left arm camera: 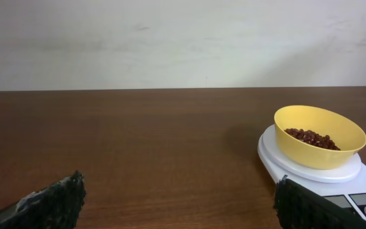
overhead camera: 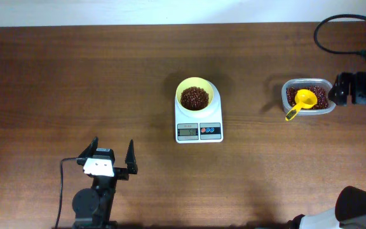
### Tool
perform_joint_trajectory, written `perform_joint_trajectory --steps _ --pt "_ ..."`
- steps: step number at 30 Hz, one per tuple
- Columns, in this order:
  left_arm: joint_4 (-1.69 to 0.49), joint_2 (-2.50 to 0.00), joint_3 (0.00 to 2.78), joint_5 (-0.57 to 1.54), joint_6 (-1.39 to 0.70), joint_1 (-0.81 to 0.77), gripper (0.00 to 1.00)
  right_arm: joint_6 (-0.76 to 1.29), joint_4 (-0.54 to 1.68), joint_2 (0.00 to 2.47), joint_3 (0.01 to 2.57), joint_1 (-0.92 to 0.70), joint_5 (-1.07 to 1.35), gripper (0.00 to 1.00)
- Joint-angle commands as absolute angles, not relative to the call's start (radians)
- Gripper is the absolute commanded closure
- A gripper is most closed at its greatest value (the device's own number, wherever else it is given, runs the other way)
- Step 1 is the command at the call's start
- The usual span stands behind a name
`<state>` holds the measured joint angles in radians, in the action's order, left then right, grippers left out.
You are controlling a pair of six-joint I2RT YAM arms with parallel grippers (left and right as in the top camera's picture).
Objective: Scoop item into bowl and weigh 50g on scale
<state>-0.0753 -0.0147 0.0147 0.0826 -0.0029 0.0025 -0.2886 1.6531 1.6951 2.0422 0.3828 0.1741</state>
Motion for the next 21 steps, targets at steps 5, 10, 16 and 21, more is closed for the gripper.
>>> perform_joint_trajectory --steps 5,10,16,21 --pt "-0.076 -0.007 0.009 0.090 0.012 0.009 0.01 -0.292 1.653 1.691 2.055 0.383 0.168 0.01" --pt "-0.076 -0.007 0.009 0.090 0.013 0.009 0.01 -0.292 1.653 1.691 2.055 0.383 0.168 0.01" --pt "-0.076 -0.007 0.009 0.090 0.013 0.009 0.01 -0.299 1.463 1.651 1.998 0.375 0.274 0.01" --pt "-0.076 -0.007 0.009 0.090 0.013 0.009 0.01 -0.193 0.821 1.403 1.474 0.302 0.361 0.01"
